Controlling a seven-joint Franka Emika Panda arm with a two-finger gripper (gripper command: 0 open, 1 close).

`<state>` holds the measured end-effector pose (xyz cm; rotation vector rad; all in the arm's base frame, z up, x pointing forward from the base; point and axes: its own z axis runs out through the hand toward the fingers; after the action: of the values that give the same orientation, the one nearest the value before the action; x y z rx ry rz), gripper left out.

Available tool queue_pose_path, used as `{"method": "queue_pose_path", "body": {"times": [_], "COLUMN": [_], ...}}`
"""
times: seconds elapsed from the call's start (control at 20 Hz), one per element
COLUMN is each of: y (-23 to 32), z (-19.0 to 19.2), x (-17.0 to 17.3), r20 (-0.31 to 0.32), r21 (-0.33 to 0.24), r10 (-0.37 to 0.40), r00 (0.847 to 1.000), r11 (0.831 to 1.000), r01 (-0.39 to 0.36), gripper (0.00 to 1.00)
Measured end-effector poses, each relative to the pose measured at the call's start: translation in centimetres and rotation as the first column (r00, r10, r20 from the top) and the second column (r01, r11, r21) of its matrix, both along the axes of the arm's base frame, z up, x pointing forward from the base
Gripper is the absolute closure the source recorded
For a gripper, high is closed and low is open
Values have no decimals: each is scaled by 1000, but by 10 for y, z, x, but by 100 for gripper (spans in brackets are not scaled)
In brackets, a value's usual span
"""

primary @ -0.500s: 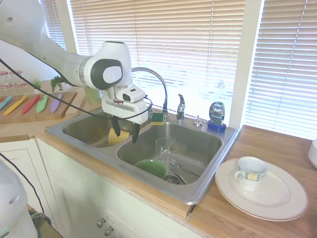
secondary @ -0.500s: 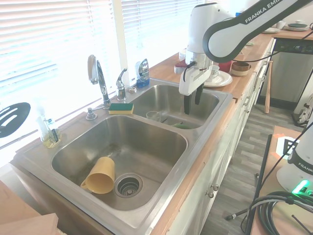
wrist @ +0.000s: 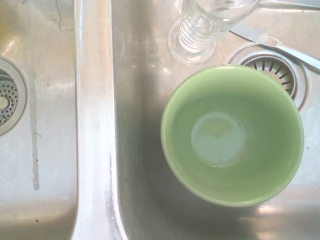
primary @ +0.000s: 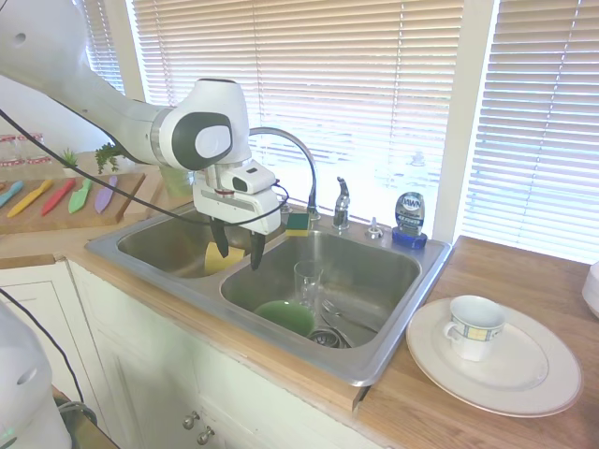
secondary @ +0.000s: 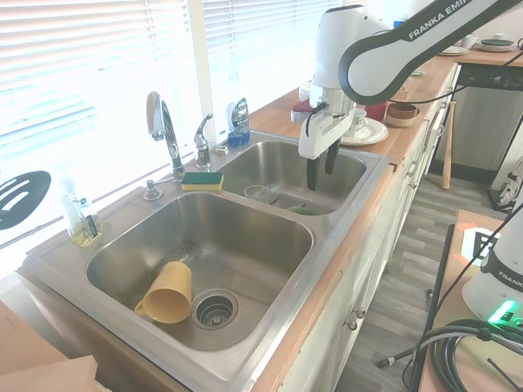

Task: Turn off the faucet

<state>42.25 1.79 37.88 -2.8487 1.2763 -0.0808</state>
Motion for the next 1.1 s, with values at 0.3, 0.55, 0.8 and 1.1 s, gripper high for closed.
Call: {"method": "queue_pose_path", "body": {"times": [0.3, 0.55, 0.8, 1.1], "y": [0, -2, -3, -3], "z": [-1, -1, -2, 6], "x": [1, 2, 3, 27], "r20": [-1, -1, 3, 35], "r21": [0, 0, 0, 9], "r10": [-1, -7, -12, -53], "r00": [1000, 1000, 1000, 998], "r11": [1000, 1000, 1000, 999], "r01": [1, 7, 12, 52], "gripper": [100, 100, 100, 100]}}
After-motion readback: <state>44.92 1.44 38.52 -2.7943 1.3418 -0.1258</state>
